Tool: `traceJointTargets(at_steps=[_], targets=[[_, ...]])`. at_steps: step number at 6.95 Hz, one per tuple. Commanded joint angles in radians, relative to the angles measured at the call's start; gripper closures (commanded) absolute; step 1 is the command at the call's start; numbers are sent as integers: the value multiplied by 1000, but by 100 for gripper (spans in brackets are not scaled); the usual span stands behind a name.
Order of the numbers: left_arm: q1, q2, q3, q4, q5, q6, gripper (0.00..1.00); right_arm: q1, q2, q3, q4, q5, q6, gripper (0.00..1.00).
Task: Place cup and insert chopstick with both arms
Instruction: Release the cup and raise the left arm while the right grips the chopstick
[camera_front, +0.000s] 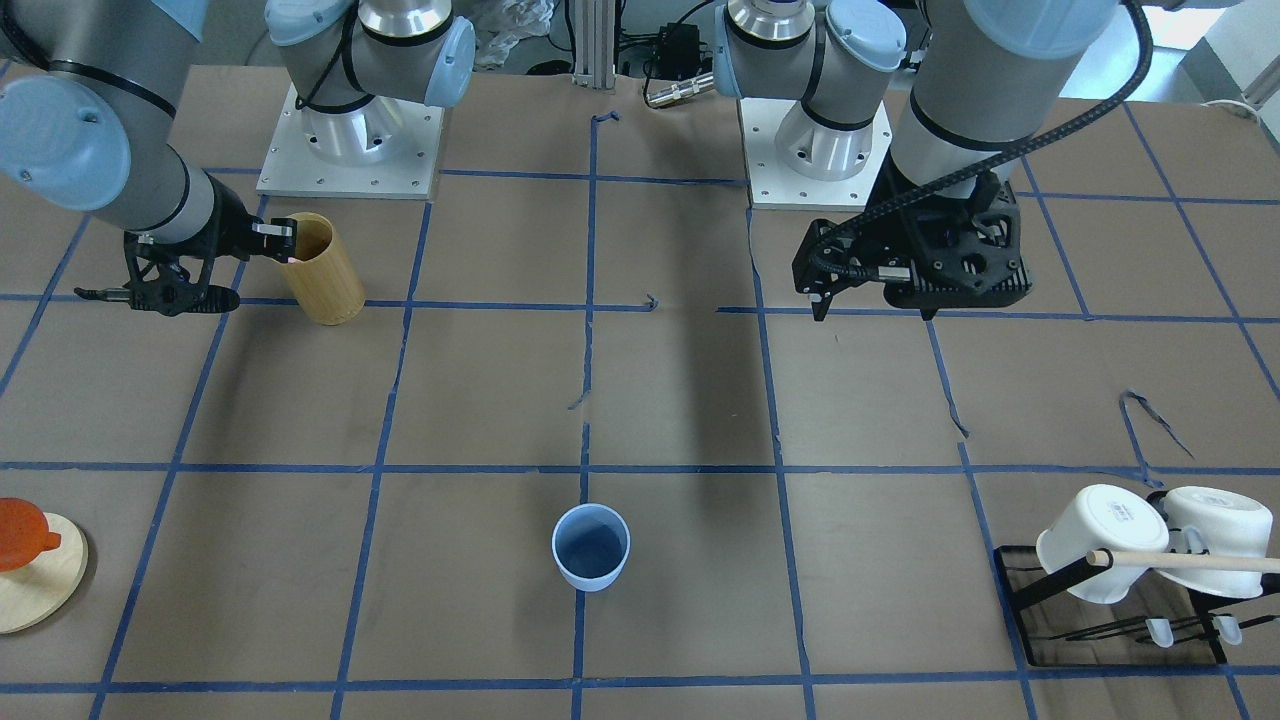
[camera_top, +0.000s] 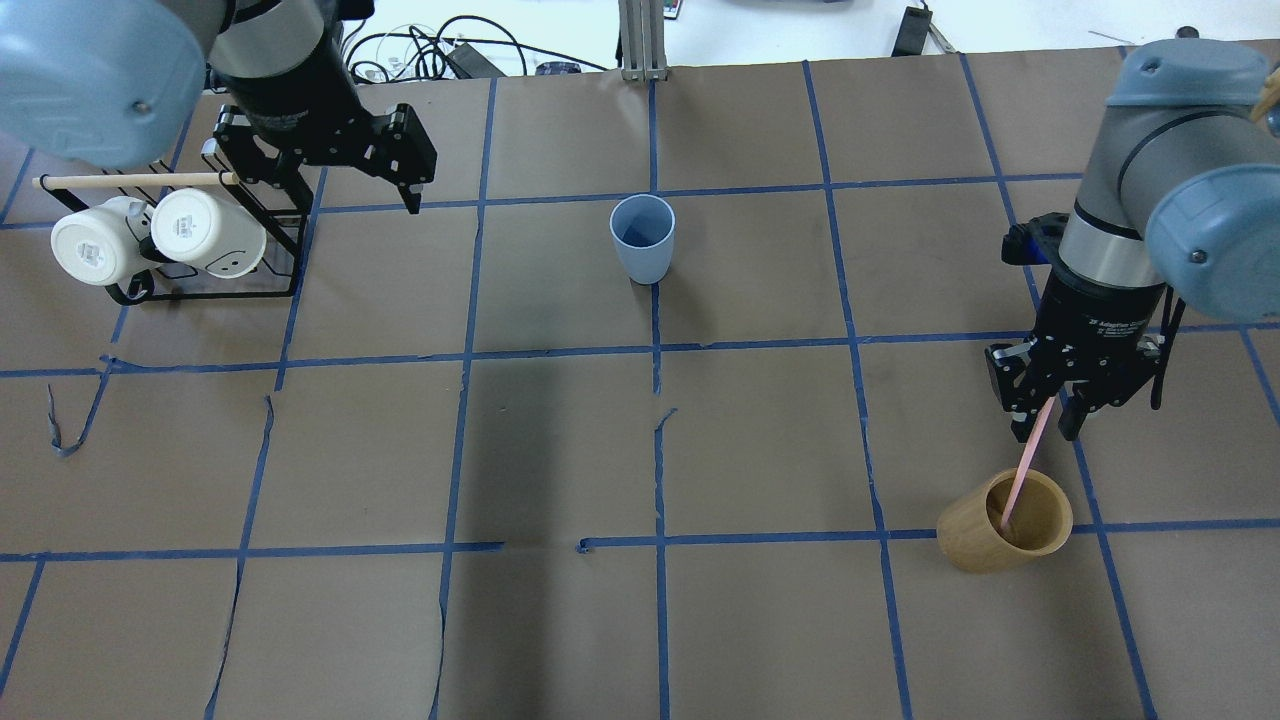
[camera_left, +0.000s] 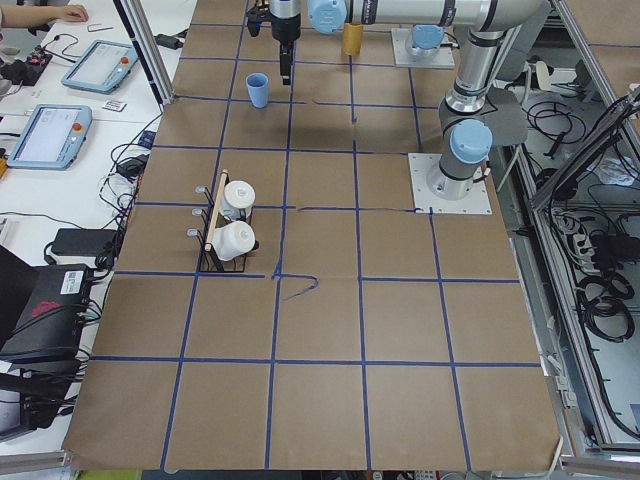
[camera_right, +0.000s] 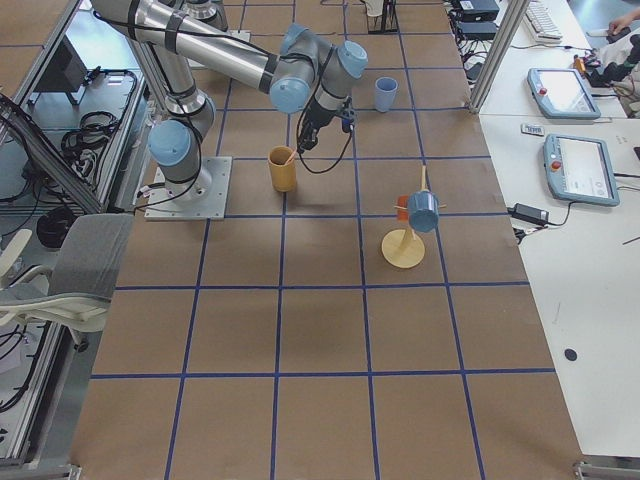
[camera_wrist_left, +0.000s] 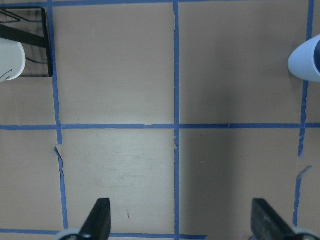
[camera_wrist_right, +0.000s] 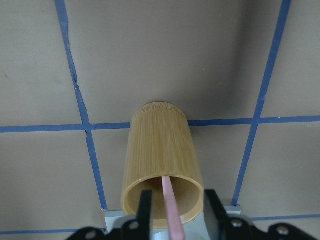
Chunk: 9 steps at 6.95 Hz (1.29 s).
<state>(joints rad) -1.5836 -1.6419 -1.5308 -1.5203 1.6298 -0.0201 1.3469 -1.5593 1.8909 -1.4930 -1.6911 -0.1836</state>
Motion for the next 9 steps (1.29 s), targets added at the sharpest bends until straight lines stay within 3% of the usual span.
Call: traceJointTargets(at_steps=[1,3,4,7,9], targets=[[65,54,-55,48,-2,11,0,0,1,-3,-6,10,1,55],[76,50,-48,60,-5,14,0,0,2,-10,-13,10,1,55],[73,37,-46,61,-11,6,0,0,2,-9,-10,10,1,63],[71,31,-28,68,-22,5,0,0,2,-10,-3,11,1,70],[71,33,-28,68,-21,3,0,0,2,-7,0,10,1,70]])
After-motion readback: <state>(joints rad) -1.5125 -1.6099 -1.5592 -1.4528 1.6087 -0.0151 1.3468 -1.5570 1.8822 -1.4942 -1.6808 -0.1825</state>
